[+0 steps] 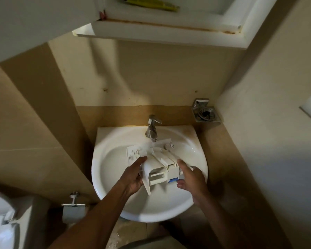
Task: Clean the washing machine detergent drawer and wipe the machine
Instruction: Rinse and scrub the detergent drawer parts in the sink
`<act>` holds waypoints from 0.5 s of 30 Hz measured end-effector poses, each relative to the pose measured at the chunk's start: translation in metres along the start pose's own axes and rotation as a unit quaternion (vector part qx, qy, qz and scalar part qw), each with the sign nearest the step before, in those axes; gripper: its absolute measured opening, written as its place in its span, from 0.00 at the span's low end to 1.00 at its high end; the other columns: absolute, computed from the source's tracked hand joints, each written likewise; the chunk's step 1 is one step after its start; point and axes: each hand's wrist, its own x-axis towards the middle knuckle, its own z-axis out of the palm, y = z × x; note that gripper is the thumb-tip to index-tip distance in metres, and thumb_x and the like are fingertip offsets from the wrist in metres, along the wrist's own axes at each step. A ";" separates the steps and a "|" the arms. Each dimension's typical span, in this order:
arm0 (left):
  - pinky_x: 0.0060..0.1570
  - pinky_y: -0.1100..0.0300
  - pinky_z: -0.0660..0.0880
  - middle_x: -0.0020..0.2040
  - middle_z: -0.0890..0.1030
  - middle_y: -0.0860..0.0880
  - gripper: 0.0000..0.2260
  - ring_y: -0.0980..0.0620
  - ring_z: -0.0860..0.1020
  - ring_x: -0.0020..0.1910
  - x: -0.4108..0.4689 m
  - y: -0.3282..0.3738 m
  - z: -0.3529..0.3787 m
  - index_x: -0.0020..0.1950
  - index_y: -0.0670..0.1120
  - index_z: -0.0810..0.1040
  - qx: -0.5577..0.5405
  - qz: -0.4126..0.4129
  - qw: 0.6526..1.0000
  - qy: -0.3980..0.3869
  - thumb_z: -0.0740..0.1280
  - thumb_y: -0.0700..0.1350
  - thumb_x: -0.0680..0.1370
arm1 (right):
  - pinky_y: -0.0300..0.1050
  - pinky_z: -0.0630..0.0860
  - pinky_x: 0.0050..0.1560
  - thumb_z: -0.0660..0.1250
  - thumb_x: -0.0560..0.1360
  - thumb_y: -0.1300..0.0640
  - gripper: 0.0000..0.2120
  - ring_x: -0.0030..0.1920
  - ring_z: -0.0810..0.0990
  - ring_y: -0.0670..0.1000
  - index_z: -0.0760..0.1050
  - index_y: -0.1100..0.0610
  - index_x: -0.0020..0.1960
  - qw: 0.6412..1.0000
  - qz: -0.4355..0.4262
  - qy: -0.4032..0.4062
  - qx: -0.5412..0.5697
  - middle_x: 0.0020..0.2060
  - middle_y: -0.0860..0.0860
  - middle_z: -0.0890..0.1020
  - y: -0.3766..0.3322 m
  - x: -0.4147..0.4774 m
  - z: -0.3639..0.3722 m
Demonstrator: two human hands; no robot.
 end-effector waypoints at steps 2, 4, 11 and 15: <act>0.48 0.44 0.83 0.55 0.84 0.38 0.19 0.40 0.84 0.50 0.003 0.009 0.011 0.64 0.39 0.80 0.020 0.014 1.000 -0.008 0.74 0.45 0.76 | 0.53 0.84 0.45 0.73 0.72 0.41 0.22 0.41 0.84 0.56 0.77 0.60 0.52 0.999 -0.025 0.024 0.017 0.42 0.56 0.83 -0.002 -0.002 -0.002; 0.51 0.44 0.82 0.54 0.84 0.38 0.18 0.40 0.83 0.50 0.006 0.017 0.019 0.64 0.40 0.80 0.046 0.015 0.999 -0.016 0.74 0.46 0.76 | 0.54 0.85 0.43 0.73 0.71 0.40 0.21 0.42 0.84 0.57 0.78 0.58 0.47 0.998 -0.041 0.047 0.012 0.40 0.55 0.83 -0.004 -0.003 -0.004; 0.31 0.51 0.82 0.45 0.84 0.38 0.12 0.41 0.84 0.40 0.011 0.024 0.008 0.61 0.40 0.77 0.058 0.001 0.998 -0.038 0.67 0.46 0.81 | 0.42 0.78 0.39 0.72 0.70 0.38 0.20 0.38 0.80 0.47 0.83 0.55 0.47 0.989 -0.132 0.044 -0.055 0.41 0.49 0.85 0.012 -0.002 0.006; 0.42 0.47 0.83 0.53 0.83 0.36 0.17 0.38 0.83 0.47 0.011 0.020 -0.020 0.66 0.42 0.77 0.049 -0.003 0.998 -0.038 0.67 0.47 0.80 | 0.36 0.74 0.37 0.72 0.70 0.38 0.17 0.39 0.83 0.44 0.85 0.52 0.44 0.984 -0.153 0.014 -0.087 0.37 0.45 0.86 0.022 -0.007 0.014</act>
